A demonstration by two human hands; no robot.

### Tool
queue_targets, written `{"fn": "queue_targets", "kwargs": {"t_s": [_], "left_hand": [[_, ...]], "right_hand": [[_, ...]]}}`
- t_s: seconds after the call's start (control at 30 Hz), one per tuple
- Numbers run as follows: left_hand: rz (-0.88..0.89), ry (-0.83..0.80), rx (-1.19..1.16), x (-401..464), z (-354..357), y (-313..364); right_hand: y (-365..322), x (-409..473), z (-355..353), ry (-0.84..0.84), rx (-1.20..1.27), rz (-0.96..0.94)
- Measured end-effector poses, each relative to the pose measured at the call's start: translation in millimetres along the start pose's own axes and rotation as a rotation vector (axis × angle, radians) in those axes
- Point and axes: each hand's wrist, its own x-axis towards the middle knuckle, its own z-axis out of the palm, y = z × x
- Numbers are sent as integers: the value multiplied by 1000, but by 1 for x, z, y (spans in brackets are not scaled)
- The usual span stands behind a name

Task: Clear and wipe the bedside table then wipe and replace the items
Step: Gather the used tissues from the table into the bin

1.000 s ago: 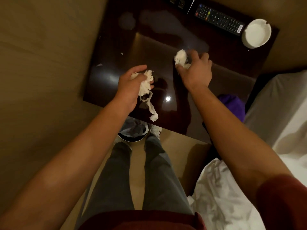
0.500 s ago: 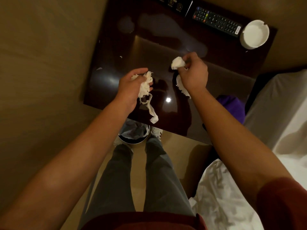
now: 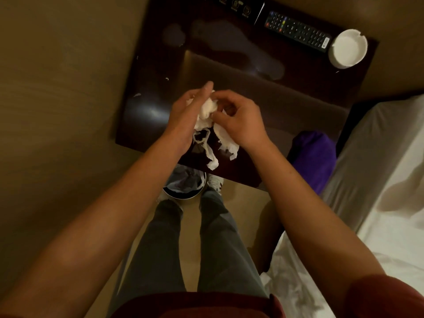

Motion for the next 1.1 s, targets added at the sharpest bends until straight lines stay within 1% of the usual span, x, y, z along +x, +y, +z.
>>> {"fn": "queue_targets", "kwargs": {"t_s": [0.1,0.17,0.27,0.33,0.47,0.57,0.63,0.7,0.8,0.87,0.93,1.0,1.07,1.1], "left_hand": [[37,-39,27,-3,-4,-3],[46,-20,13,-4,-6,-5],[35,34,-81,-5,-10,-5],[14,61,-138,-5,-13,-5],[-27,87,-206,-6,-17,-8],[-57,90,-225,-11,-21,-10],[-68,66,-226,-15,-24,-12],[-89,-1,-224,-20,-26,-14],[-141,-120,-263,-29,-27,-16],[-123,-158,-301,-34,-31,-17],[-92,-201,-337,-38,-39,-21],[-80,-211,-335,-41,-47,-25],[-70,-221,-317,-43,-57,-31],[-71,-225,-317,-44,-63,-35]], "right_hand": [[-3,-4,7,-6,-13,0],[-4,-6,8,-17,13,27],[-5,-7,6,-56,130,100],[-3,-8,3,-48,223,137],[-1,-8,-1,66,394,209],[-6,-6,0,149,544,213],[-12,-6,3,182,664,218],[-20,-7,7,212,729,217],[-31,-11,20,254,659,168],[-36,-19,34,276,479,98],[-37,-30,49,300,226,37],[-36,-36,59,316,36,4],[-33,-38,66,295,-58,21],[-31,-38,69,264,-64,48]]}}
